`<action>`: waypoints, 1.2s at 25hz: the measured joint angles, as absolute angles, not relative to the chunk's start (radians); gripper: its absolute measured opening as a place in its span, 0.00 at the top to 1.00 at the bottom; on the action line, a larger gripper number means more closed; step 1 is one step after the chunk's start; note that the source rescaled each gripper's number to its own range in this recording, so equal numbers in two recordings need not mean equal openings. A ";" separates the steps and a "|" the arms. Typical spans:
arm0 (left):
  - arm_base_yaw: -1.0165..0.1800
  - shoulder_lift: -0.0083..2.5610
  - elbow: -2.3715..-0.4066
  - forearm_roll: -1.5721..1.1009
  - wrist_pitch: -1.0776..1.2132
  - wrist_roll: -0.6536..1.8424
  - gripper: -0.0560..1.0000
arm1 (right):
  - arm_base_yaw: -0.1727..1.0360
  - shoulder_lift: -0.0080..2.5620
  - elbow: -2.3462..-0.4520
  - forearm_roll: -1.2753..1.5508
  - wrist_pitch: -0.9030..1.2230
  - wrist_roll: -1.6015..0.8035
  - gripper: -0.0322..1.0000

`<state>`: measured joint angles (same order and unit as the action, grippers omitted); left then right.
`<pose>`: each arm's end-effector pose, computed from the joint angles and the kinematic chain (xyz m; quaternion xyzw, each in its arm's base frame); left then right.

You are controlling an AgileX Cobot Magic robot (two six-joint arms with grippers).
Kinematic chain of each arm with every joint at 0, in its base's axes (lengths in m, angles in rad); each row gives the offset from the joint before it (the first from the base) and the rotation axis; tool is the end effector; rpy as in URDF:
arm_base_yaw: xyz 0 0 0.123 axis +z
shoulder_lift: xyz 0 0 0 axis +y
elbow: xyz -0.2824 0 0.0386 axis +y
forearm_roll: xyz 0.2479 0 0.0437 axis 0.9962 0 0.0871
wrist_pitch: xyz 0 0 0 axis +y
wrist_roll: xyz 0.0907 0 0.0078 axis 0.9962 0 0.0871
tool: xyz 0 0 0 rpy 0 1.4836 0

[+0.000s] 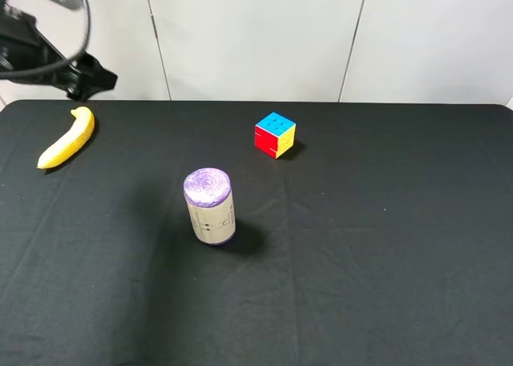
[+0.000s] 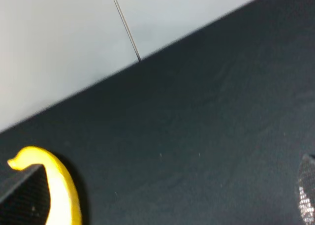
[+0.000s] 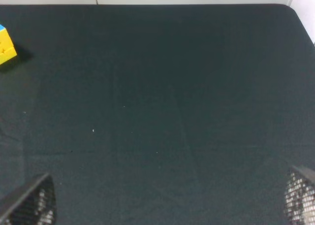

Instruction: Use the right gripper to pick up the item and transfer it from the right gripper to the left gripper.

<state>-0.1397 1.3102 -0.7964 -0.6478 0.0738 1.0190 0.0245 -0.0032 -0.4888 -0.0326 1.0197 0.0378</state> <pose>0.2790 -0.0434 0.2795 0.2280 0.8253 0.0410 0.5150 -0.0023 -0.0026 0.2774 0.0058 0.8444 0.0004 0.5357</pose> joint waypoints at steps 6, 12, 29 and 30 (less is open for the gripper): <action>-0.140 1.172 -0.796 -0.648 0.156 1.019 0.00 | 0.024 -0.003 -0.489 -0.033 1.020 0.038 0.00; -0.140 1.061 -0.796 -0.590 0.256 0.959 0.00 | 0.024 -0.003 -0.489 -0.033 1.020 0.038 0.00; -0.140 0.691 -0.994 0.025 1.111 0.092 0.00 | 0.024 -0.003 -0.489 -0.033 1.020 0.038 0.00; -0.140 0.658 -0.994 0.025 1.146 0.086 0.00 | 0.024 -0.003 -0.489 -0.033 1.020 0.038 0.00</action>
